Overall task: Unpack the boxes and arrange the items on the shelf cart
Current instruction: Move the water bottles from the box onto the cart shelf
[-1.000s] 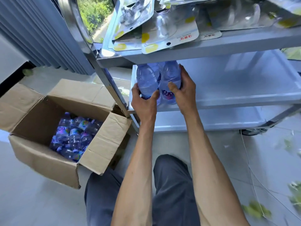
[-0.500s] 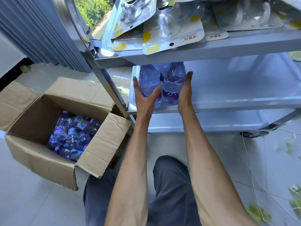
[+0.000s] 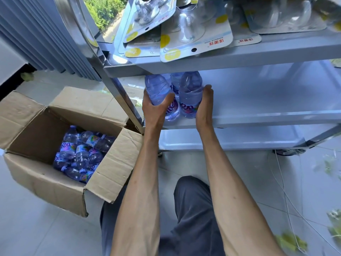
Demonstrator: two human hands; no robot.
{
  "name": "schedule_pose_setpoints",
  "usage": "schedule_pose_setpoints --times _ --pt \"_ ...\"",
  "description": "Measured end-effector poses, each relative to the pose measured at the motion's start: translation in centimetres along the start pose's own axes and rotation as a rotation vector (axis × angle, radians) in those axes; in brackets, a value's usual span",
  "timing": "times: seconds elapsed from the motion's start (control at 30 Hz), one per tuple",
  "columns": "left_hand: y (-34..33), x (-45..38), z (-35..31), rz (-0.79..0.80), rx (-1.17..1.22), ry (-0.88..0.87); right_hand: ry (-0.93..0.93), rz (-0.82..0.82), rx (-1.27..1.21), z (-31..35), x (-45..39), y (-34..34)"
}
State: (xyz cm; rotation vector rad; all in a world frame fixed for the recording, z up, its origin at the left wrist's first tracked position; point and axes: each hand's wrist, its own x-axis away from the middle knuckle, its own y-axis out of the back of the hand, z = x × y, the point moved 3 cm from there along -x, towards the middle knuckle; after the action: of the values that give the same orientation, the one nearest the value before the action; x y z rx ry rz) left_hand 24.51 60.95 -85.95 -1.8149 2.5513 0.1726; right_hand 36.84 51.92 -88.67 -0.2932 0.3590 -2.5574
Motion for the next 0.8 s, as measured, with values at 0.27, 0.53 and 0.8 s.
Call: schedule_pose_setpoints --times 0.27,0.53,0.8 --pt "0.6 0.5 -1.0 0.082 -0.110 -0.114 0.285 -0.056 0.335 -0.9 2.8 0.6" --pt "1.5 1.6 1.6 0.128 -0.090 -0.109 0.311 0.023 0.365 -0.4 2.8 1.3" --pt "1.5 -0.1 2.1 0.224 -0.003 -0.016 0.298 0.049 0.375 -0.8 3.3 0.0"
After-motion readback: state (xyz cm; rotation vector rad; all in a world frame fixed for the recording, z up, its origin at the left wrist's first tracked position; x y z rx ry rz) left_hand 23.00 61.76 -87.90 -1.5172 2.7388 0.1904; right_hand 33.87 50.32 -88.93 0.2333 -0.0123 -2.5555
